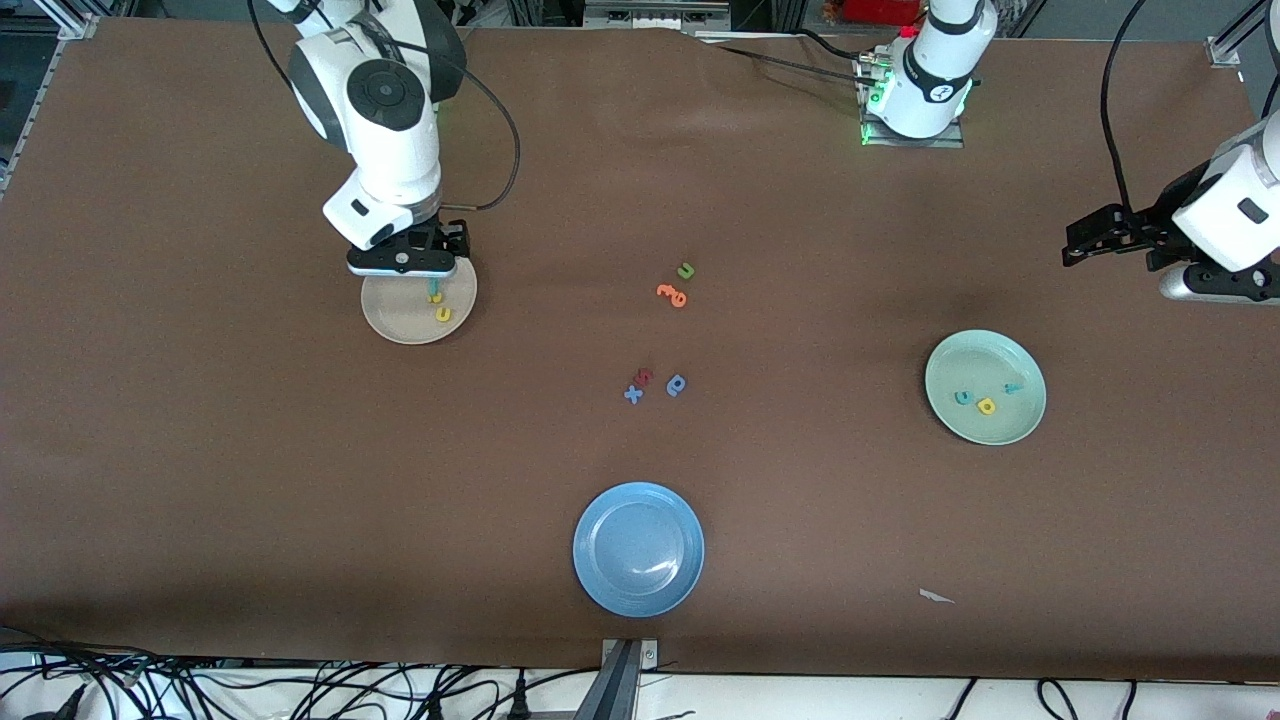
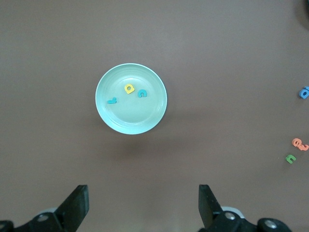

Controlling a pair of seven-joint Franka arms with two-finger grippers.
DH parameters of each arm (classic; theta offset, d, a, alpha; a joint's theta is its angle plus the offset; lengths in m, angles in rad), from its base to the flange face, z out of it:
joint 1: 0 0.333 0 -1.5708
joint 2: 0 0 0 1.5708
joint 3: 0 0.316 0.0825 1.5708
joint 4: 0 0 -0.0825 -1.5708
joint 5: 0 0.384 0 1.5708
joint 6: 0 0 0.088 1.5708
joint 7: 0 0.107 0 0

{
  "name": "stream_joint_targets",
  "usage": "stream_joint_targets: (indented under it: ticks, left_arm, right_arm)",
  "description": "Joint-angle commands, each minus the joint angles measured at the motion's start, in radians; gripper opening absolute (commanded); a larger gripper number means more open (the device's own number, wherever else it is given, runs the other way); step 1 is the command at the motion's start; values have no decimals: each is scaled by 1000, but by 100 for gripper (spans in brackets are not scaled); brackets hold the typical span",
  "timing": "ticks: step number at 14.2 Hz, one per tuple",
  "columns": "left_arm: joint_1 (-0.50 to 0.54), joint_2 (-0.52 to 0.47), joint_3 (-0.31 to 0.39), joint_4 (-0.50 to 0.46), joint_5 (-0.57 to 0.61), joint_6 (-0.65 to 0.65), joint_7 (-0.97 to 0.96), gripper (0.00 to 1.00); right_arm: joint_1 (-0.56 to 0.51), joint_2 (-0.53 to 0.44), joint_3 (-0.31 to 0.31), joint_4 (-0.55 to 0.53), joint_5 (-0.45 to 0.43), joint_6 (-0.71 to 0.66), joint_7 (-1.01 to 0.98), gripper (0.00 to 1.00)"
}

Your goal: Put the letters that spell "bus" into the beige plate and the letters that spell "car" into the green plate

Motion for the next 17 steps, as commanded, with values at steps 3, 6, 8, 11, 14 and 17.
stream_joint_targets:
  ticks: [3, 6, 8, 11, 14, 17]
  left_arm:
    - [4, 7, 2, 28, 10, -21, 29, 100]
    - [4, 7, 2, 26, 10, -21, 29, 100]
    - [2, 9, 2, 28, 10, -21, 27, 100]
    - [2, 9, 2, 26, 10, -21, 29, 100]
    - [2, 9, 2, 26, 10, -21, 29, 100]
    - [4, 9, 2, 26, 10, -19, 29, 100]
  right_arm:
    - [-11, 8, -127, 234, 116, -244, -281, 100]
    - [13, 13, -227, 345, 164, -342, -372, 100]
    - [96, 16, -344, 406, 188, -401, -401, 100]
    - [217, 17, -536, 474, 227, -442, -434, 100]
    - [208, 17, -549, 493, 221, -439, -510, 100]
    - [136, 17, -554, 496, 228, -430, -562, 100]
